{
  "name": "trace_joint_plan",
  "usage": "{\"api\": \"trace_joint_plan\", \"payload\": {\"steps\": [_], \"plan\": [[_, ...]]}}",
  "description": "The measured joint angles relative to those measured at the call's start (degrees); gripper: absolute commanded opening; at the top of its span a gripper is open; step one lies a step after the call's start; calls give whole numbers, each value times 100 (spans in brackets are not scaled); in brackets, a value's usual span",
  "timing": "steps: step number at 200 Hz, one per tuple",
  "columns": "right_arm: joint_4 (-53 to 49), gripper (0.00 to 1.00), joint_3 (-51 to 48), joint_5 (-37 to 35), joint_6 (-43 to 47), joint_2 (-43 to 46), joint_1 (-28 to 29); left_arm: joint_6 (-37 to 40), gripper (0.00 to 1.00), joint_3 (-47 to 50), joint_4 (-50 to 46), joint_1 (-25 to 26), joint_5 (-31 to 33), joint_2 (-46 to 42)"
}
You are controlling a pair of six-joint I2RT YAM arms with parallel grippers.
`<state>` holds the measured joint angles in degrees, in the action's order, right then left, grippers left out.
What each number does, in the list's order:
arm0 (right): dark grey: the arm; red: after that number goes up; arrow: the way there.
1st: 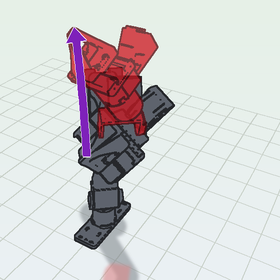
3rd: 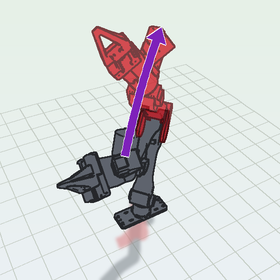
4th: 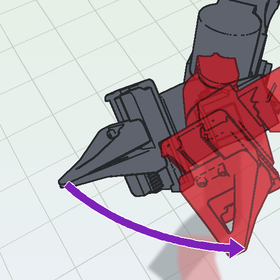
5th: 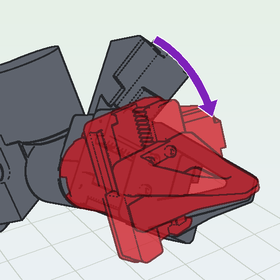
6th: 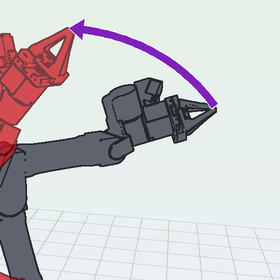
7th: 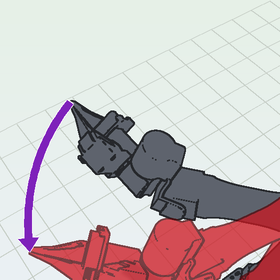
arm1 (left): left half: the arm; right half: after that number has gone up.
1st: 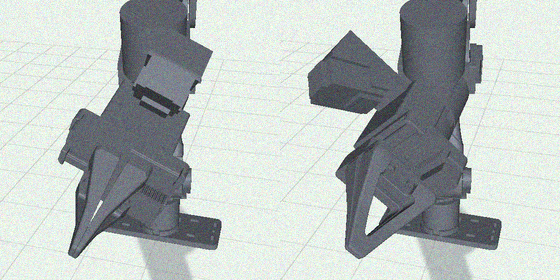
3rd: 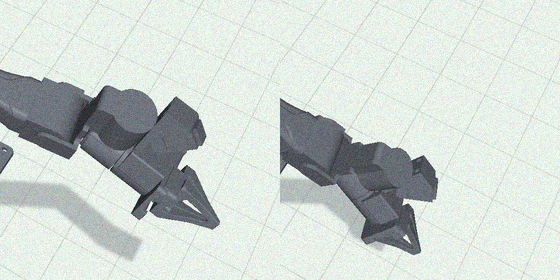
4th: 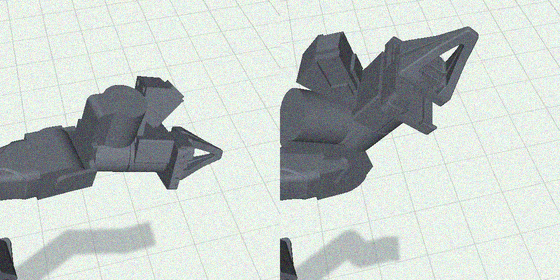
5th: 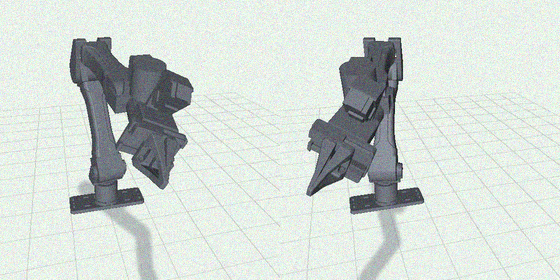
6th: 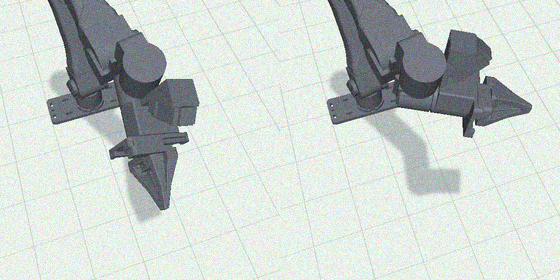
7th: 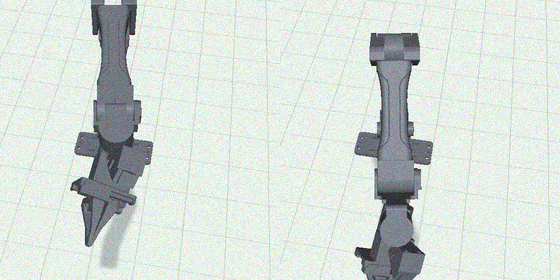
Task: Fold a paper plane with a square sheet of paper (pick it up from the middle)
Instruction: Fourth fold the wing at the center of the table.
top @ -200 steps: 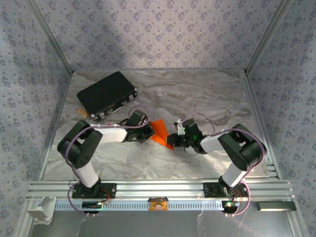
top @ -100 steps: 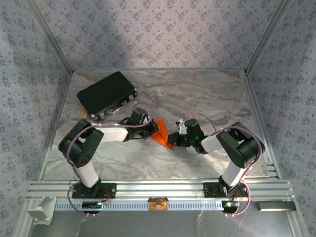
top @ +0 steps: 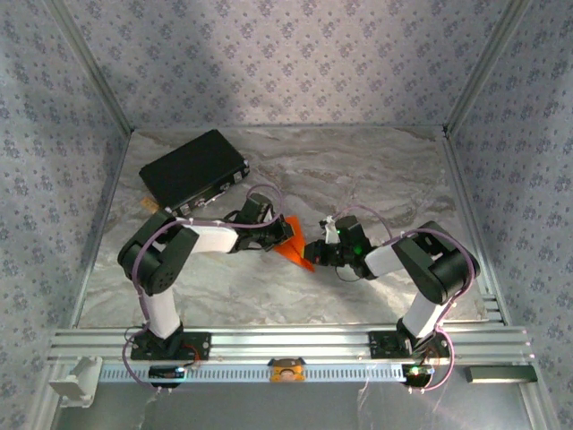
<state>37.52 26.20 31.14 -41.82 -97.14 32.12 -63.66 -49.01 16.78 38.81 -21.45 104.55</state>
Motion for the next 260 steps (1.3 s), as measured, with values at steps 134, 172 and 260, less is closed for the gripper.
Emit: {"api": "trace_joint_plan", "payload": {"steps": [134,172,260], "plan": [[-306,0,151,114,-31,-22,-35,20,0,-210,-70,0,0,269],[-328,0,170,133,-81,-31,-44,24,0,-260,-131,0,0,326],[-450,2,227,195,-111,-42,-72,85,0,-380,-240,0,-42,444]]}}
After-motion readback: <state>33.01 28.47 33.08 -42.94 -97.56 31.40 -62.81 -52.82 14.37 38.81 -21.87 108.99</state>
